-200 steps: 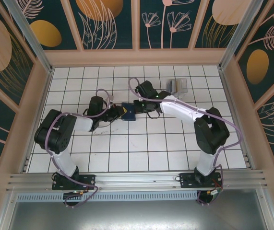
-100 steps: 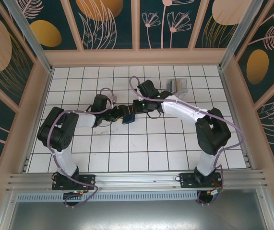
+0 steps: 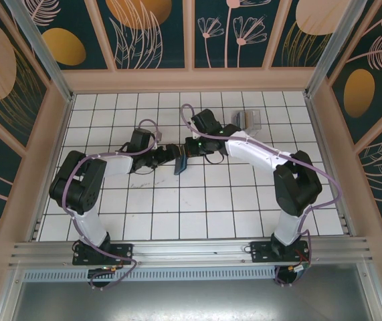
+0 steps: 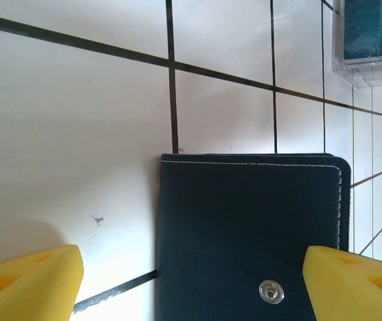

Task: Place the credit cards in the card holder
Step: Open the card holder at the center of the table.

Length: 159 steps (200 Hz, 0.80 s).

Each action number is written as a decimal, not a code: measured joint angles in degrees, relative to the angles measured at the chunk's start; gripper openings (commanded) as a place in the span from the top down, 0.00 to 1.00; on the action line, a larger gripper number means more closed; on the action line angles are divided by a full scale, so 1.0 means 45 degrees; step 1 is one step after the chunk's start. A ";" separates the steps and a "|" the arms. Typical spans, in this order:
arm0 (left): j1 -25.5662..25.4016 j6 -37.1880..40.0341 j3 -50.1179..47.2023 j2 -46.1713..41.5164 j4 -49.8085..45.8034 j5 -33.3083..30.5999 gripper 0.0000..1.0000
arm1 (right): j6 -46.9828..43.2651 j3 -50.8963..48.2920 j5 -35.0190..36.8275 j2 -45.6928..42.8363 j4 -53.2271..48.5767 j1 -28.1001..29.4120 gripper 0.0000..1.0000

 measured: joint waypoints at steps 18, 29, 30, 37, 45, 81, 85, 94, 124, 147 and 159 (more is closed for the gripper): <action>0.0000 0.0024 0.0068 -0.0189 -0.0325 -0.0044 0.12 | 0.0005 0.0214 -0.0146 0.0000 -0.0053 0.0000 1.00; 0.0000 0.0063 0.0282 -0.0248 -0.0631 -0.0083 0.13 | 0.0005 0.0301 -0.0170 0.0000 -0.0053 0.0000 1.00; 0.0000 0.0063 0.0301 -0.0253 -0.0636 -0.0083 0.13 | 0.0010 0.0306 -0.0175 0.0000 -0.0053 0.0000 1.00; 0.0000 0.0112 0.0442 -0.0267 -0.0753 -0.0078 0.13 | 0.0015 0.0325 -0.0180 0.0000 -0.0049 0.0000 1.00; 0.0000 0.0146 0.0559 -0.0291 -0.0821 -0.0083 0.13 | 0.0024 0.0325 -0.0180 0.0000 -0.0049 0.0000 1.00; 0.0049 0.0175 0.0515 -0.0340 -0.1030 -0.0199 0.12 | 0.0068 0.0306 -0.0087 0.0000 -0.0058 0.0005 1.00; 0.0049 0.0199 0.0495 -0.0340 -0.1078 -0.0223 0.13 | 0.0078 0.0291 -0.0087 0.0000 -0.0053 0.0005 1.00; 0.0049 0.0282 0.0486 -0.0340 -0.1209 -0.0223 0.16 | 0.0102 0.0248 -0.0078 0.0000 -0.0049 0.0005 1.00; 0.0058 0.0408 0.0471 -0.0233 -0.1345 -0.0350 0.38 | 0.0097 0.0175 0.0155 0.0000 -0.0136 0.0005 1.00; 0.0058 0.0563 0.0301 -0.0214 -0.1491 -0.0874 0.59 | 0.0102 -0.0039 0.0500 0.0000 -0.0121 0.0000 1.00; 0.0058 0.0568 0.0204 -0.0219 -0.1549 -0.1088 0.67 | 0.0155 -0.0282 0.0763 -0.0024 -0.0083 -0.0034 0.88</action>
